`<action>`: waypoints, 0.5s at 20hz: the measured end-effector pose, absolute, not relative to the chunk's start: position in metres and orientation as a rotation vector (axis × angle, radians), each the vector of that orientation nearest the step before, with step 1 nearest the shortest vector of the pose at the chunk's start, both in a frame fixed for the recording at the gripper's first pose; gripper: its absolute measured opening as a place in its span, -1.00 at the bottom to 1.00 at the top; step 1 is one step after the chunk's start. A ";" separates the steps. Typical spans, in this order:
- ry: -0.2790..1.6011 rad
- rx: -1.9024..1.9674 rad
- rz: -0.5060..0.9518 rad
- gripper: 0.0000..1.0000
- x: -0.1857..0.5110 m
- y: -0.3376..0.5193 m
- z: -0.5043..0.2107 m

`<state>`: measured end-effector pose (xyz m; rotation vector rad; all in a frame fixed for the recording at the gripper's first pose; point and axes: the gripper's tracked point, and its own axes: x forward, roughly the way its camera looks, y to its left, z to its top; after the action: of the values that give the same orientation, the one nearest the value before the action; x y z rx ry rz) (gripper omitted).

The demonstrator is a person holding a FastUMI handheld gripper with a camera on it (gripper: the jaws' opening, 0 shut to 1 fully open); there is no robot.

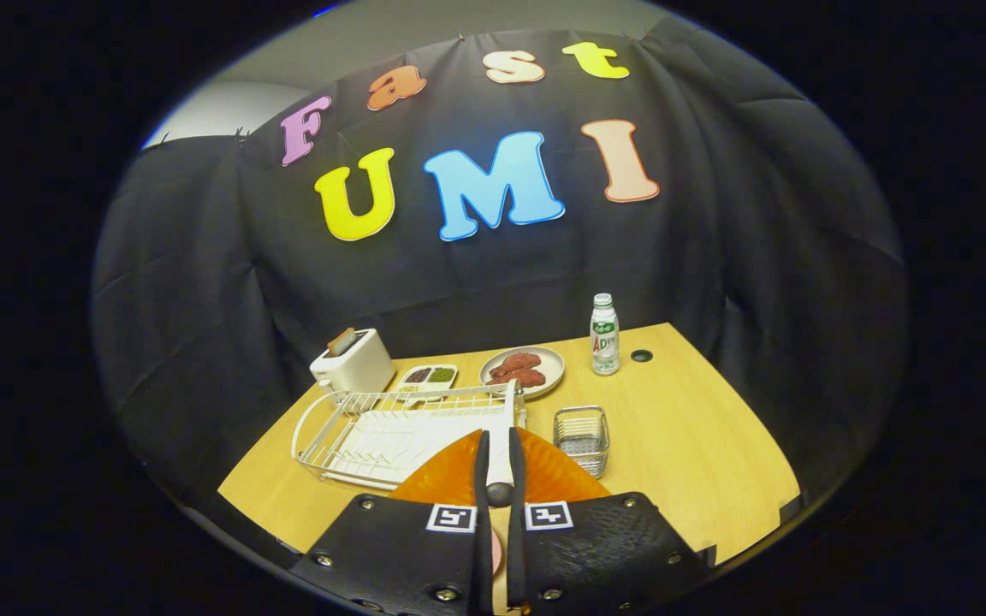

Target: Take the plate from the dish rack, then take the spoon from the basket and place it into the plate.

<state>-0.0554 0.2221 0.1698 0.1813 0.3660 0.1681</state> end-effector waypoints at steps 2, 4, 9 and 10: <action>0.391 0.171 0.193 -0.87 -0.060 0.241 0.160; 0.420 0.162 0.218 -0.87 -0.063 0.260 0.148; 0.470 0.120 0.250 -0.87 -0.061 0.299 0.124; 0.482 0.110 0.260 -0.87 -0.060 0.307 0.119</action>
<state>-0.0604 0.3068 0.1187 0.1096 0.4822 0.2596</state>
